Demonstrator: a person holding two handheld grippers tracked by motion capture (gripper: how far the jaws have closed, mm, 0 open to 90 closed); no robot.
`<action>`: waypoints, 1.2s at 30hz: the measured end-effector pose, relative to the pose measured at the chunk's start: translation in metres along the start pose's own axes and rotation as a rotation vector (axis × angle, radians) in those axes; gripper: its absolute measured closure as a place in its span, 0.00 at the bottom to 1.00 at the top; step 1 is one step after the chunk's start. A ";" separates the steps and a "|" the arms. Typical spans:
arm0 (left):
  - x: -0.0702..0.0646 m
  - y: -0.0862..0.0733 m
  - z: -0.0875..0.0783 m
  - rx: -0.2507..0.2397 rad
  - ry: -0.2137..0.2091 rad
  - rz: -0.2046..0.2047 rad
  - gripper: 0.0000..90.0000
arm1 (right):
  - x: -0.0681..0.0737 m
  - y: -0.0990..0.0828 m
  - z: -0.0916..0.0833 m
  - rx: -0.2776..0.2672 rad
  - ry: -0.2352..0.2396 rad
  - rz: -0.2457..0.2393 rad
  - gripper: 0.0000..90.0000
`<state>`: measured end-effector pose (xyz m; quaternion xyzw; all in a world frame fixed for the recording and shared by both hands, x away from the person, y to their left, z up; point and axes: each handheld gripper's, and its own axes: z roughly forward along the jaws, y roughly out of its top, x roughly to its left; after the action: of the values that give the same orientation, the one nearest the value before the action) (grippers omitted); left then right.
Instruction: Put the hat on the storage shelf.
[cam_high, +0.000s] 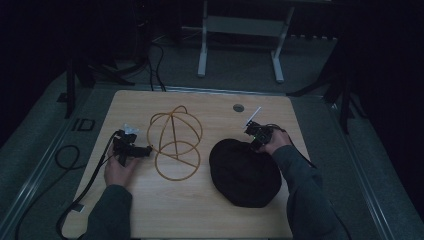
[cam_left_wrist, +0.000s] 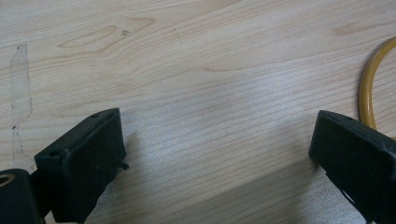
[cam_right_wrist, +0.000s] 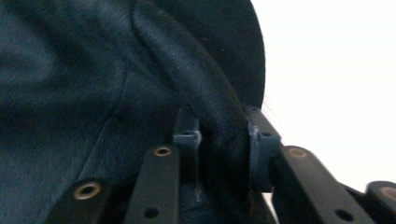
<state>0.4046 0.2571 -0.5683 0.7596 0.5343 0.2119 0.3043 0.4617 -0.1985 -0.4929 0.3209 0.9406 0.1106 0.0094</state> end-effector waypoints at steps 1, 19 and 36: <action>0.000 0.000 0.000 0.001 -0.001 0.000 0.04 | -0.002 -0.002 -0.002 -0.006 0.027 0.026 0.85; 0.000 0.000 0.000 -0.001 0.002 -0.003 0.04 | -0.022 -0.008 -0.039 -0.046 0.143 0.189 0.88; 0.000 0.000 0.000 -0.002 0.002 -0.003 0.04 | -0.037 -0.001 -0.077 -0.101 0.218 0.300 0.87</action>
<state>0.4048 0.2573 -0.5682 0.7584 0.5355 0.2126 0.3048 0.4839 -0.2375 -0.4199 0.4427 0.8710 0.1917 -0.0930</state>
